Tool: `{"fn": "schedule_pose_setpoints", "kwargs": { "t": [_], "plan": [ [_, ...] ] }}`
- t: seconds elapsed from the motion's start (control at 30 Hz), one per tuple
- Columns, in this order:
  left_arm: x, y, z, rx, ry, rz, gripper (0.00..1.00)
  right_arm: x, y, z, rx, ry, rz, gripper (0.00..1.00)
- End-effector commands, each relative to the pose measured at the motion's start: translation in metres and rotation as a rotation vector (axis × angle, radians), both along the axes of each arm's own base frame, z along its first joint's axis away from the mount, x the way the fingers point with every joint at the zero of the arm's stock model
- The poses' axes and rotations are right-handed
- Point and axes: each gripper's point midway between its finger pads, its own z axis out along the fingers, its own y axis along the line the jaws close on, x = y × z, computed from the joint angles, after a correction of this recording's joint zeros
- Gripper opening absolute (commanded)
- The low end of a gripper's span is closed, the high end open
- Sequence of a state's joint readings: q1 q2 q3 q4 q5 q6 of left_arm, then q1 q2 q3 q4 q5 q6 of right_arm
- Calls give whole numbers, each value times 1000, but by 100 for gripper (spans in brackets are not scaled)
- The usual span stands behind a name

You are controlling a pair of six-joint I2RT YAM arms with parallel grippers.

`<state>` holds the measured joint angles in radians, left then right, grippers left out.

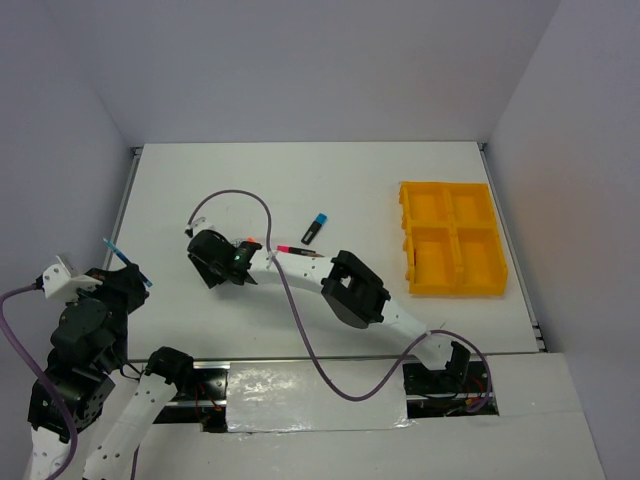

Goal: Sort the stationery into containers
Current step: Pick up the pen cap from the center of the board.

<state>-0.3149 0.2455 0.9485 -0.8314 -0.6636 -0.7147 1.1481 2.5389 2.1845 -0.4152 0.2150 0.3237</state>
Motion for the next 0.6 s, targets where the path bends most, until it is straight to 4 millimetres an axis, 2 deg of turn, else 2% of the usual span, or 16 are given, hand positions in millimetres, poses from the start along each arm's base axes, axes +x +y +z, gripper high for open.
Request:
{"fn": "schedule_pose_setpoints", "kwargs": {
  "t": [0.0, 0.2, 0.27, 0.37, 0.43, 0.57],
  "plan": [
    [0, -2, 7, -17, -34, -12, 2, -2, 5, -5, 1, 19, 19, 51],
    [0, -2, 7, -17, -35, -12, 2, -7, 2, -18, -27, 44, 34, 48],
    [0, -2, 7, -17, -34, -12, 2, -9, 1, -22, -38, 47, 39, 43],
    [0, -2, 7, -16, -35, -12, 2, -13, -2, -26, -60, 44, 48, 32],
    [0, -2, 7, -16, -35, -12, 2, -22, -3, -26, -83, 32, 61, 29],
    [0, -2, 6, -14, -31, -11, 2, -36, -10, -17, -82, 26, 82, 21]
  ]
}}
